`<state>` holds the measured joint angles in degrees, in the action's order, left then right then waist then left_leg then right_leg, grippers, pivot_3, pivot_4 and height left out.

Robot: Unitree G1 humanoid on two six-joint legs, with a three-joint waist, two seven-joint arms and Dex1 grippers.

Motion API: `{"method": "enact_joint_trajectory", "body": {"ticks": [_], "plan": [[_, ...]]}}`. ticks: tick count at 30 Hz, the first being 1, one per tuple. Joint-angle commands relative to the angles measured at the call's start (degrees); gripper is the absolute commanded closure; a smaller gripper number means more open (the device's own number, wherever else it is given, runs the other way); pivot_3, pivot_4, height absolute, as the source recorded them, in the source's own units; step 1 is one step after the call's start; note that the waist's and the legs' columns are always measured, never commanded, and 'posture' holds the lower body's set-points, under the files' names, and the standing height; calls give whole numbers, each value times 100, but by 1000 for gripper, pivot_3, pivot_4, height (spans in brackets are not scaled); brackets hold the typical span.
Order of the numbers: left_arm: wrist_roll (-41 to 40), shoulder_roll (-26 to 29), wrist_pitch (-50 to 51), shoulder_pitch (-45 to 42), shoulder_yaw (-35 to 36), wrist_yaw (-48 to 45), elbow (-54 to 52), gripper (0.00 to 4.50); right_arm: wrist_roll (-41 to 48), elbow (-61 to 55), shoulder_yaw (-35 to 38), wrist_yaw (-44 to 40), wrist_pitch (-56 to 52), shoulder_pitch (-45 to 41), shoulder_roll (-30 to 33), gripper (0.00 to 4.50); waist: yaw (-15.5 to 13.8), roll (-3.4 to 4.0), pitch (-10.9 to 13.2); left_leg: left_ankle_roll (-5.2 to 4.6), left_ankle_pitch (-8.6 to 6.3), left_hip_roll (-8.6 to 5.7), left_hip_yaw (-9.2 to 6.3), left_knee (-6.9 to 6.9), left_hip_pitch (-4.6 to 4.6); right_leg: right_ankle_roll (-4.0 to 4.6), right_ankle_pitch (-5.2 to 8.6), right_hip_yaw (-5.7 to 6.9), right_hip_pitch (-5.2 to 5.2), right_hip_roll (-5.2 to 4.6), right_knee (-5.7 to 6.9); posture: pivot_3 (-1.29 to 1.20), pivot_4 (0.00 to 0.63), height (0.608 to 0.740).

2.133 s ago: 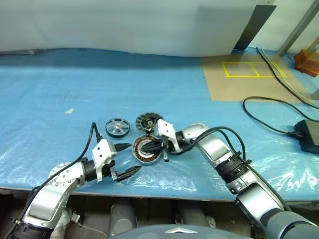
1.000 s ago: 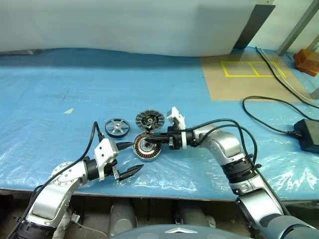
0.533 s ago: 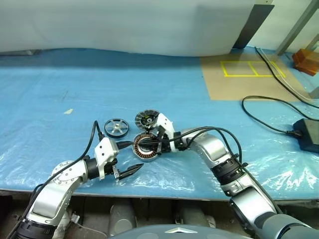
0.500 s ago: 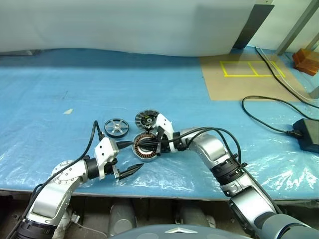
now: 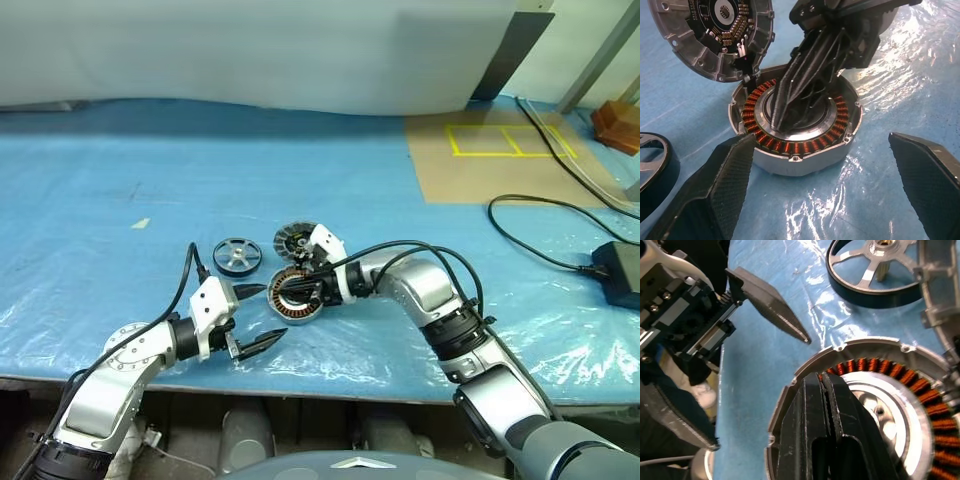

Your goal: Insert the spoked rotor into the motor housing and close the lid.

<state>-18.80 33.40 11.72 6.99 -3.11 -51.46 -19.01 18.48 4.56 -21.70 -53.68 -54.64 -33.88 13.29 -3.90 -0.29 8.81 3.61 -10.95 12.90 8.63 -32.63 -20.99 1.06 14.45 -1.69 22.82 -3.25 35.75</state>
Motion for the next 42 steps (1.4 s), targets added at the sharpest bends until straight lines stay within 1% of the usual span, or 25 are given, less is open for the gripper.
{"method": "enact_joint_trajectory", "body": {"ticks": [1,4,7,9,10,14,17,18,21,25,30,35,39,41,42], "plan": [[23,-11,-124,-24,-14,24,-86,0,-25,-33,-181,32,-263,244,263,4473,-1,1,-2,0,0,0,0,0,0,0,0,0,0,-1,0,0,150,740],[13,-4,-139,-25,-19,21,-74,0,530,-426,435,-205,92,267,144,4473,-8,2,-1,0,0,0,0,0,-3,-1,0,2,1,-2,-1,0,150,740],[6,9,-157,-19,-6,12,-43,0,1151,-436,1298,-116,118,38,-138,4473,16,2,1,0,0,0,1,0,-16,-9,-5,0,18,-1,2,0,150,740],[-1,12,-163,-18,4,12,-31,0,1335,-385,1574,-35,67,-59,-231,4473,45,2,1,0,0,2,2,0,-17,-19,-11,-3,24,7,5,0,150,740],[-5,12,-169,-18,10,11,-23,0,1340,-375,1583,-32,73,-75,-227,4473,47,2,1,0,0,4,2,2,-16,-18,-11,-2,25,8,5,0,150,740],[-22,-1,-152,-19,-2,20,-57,0,1050,-350,1222,-57,370,2,-50,4473,27,1,1,1,0,2,2,13,-17,-20,-12,2,22,7,-3,0,150,740],[-41,4,-145,-11,11,15,-66,0,786,-553,666,-244,638,206,203,4473,-3,1,1,1,0,1,1,24,-17,-21,-13,4,23,7,-5,0,150,740],[-43,6,-142,-7,13,15,-70,0,799,-603,590,-280,657,247,230,4473,-4,1,1,1,0,1,1,26,-17,-22,-13,6,23,7,-6,0,150,740],[-50,7,-129,14,14,22,-84,0,925,-686,532,-335,631,275,211,4473,10,1,1,2,0,1,1,29,-17,-22,-13,5,24,7,-5,0,150,740],[-44,6,-103,41,-7,41,-134,0,613,-421,331,-208,939,185,138,4473,20,1,1,2,0,1,2,27,-13,-21,-13,3,24,7,-4,0,150,740],[-55,-2,-95,57,-9,55,-160,0,518,-250,196,-231,907,194,111,4473,12,1,1,2,0,0,2,25,-16,-21,-13,2,24,6,-5,0,150,740],[-28,-25,-100,61,-39,83,-161,0,-98,284,-209,-71,1293,227,152,4473,12,1,1,2,0,1,2,26,-16,-21,-13,4,24,6,-4,0,150,740],[-31,-30,-100,68,-37,107,-160,0,-142,304,-244,-115,1303,202,197,4473,30,0,1,2,0,1,2,25,-8,-21,-13,2,19,6,-2,0,150,740],[-26,-21,-111,74,-45,110,-153,0,65,199,-56,-171,1199,204,156,4473,29,0,1,1,0,1,2,24,-7,-20,-12,2,18,6,-2,0,150,740],[-30,-21,-107,69,-47,115,-151,0,306,103,132,-229,1035,194,110,4473,26,0,1,1,0,0,2,22,-7,-20,-12,1,18,6,-2,0,150,740]]}}
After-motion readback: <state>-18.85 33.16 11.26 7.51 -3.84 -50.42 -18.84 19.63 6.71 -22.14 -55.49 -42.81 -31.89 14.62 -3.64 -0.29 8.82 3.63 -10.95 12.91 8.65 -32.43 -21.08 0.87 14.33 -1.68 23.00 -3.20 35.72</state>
